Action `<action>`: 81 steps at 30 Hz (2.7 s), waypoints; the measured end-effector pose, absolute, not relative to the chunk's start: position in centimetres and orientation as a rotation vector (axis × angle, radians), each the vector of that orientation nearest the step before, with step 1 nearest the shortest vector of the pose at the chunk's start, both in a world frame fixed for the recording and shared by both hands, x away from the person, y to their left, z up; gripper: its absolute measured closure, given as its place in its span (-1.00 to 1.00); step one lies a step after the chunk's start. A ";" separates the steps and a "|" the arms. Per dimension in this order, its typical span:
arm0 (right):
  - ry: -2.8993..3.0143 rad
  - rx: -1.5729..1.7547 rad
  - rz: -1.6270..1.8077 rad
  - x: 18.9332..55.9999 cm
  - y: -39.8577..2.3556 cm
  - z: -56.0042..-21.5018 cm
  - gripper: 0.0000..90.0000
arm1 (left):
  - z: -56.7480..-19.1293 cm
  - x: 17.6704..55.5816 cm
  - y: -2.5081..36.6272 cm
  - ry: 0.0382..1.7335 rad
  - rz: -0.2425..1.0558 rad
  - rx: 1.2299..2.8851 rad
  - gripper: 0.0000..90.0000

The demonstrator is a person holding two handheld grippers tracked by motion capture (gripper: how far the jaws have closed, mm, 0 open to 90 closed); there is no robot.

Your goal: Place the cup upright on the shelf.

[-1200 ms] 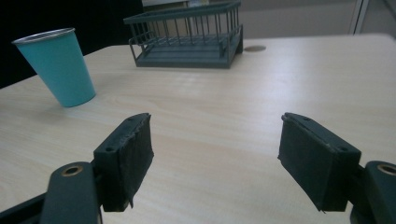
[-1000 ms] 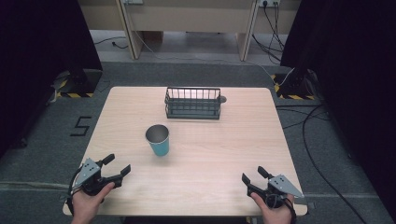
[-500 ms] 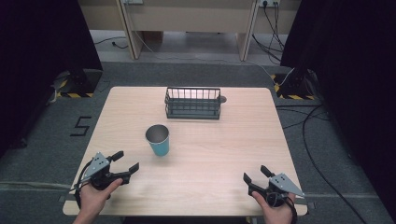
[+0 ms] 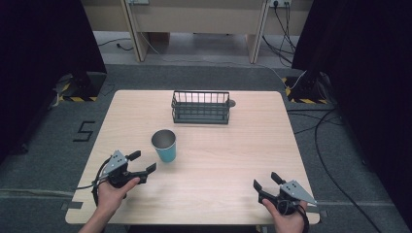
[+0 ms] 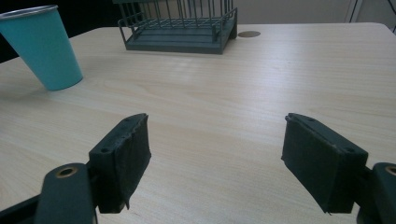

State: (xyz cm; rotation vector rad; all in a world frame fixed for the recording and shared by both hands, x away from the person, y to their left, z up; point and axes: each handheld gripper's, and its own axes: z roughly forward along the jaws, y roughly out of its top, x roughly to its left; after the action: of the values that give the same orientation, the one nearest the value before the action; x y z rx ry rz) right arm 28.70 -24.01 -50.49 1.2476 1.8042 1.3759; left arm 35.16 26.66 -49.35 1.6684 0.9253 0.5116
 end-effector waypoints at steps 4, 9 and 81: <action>1.807 1.260 1.381 28.7 -24.0 -50.5 -0.47 | -49.8 35.8 26.0 0.928 0.505 1.682 -0.66; 1.812 1.268 1.377 28.7 -24.0 -50.6 -0.45 | -50.0 36.4 25.4 0.929 0.506 1.693 -0.65; 1.837 1.282 1.366 29.1 -23.9 -51.1 -0.44 | -48.8 41.7 22.5 0.909 0.561 1.667 -0.64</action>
State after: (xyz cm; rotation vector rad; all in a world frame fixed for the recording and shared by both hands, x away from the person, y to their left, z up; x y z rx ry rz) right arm 29.13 -23.87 -51.13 1.2820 1.8371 1.3662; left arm 41.66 22.49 -48.78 1.6667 0.9086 0.5607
